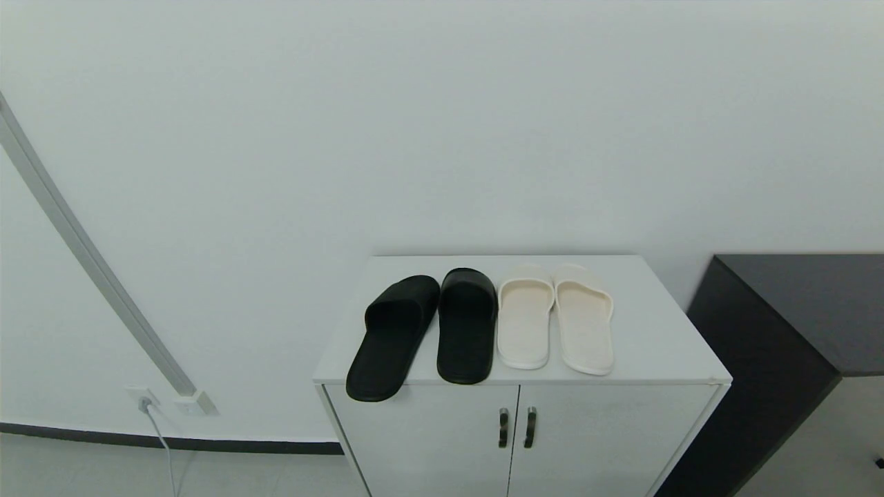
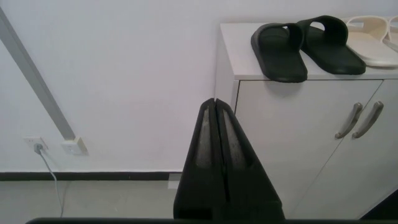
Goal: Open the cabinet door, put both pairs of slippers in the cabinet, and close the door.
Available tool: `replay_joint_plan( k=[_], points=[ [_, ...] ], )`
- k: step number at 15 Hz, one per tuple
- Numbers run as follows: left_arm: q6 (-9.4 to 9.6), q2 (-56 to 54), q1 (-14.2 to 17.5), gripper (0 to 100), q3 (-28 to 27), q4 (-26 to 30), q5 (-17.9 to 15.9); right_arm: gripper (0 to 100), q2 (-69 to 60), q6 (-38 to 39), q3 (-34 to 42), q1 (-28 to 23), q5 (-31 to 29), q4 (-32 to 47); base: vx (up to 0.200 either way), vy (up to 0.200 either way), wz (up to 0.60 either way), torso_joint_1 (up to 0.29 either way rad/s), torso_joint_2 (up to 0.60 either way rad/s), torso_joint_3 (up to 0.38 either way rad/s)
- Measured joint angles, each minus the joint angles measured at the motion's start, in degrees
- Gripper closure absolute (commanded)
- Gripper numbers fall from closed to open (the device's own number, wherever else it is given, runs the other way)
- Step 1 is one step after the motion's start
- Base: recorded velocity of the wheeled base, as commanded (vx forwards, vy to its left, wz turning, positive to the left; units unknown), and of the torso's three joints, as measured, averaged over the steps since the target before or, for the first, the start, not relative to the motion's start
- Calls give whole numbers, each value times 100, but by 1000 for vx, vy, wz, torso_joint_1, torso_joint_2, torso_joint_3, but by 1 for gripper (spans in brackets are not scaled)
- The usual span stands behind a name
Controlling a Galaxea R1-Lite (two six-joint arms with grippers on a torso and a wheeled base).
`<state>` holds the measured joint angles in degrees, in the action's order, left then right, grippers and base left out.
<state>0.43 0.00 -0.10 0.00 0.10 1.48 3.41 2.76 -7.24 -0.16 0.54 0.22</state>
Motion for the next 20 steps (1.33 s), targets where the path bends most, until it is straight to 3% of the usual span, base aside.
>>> replay_joint_plan(
  k=[3,8,11,15,20],
  points=[
    [0,0,0,100,0,0,-6,0,1045,-141,-469,51,211,-22,0,0,0,0,0,0],
    [-5,0,0,100,0,0,-9,0,3552,-174,-433,501,252,-1625,0,0,0,0,0,0],
    [-10,0,0,100,0,0,-9,0,4859,202,-835,1630,-532,-2230,0,0,0,0,0,0],
    [-32,0,0,100,0,-2,-9,0,6413,972,-1908,3260,-1720,-2387,0,0,0,0,0,0],
    [-33,0,-1,100,0,0,-11,0,8157,1459,-3318,4001,-2612,-2411,0,0,0,0,0,0]
  ],
)
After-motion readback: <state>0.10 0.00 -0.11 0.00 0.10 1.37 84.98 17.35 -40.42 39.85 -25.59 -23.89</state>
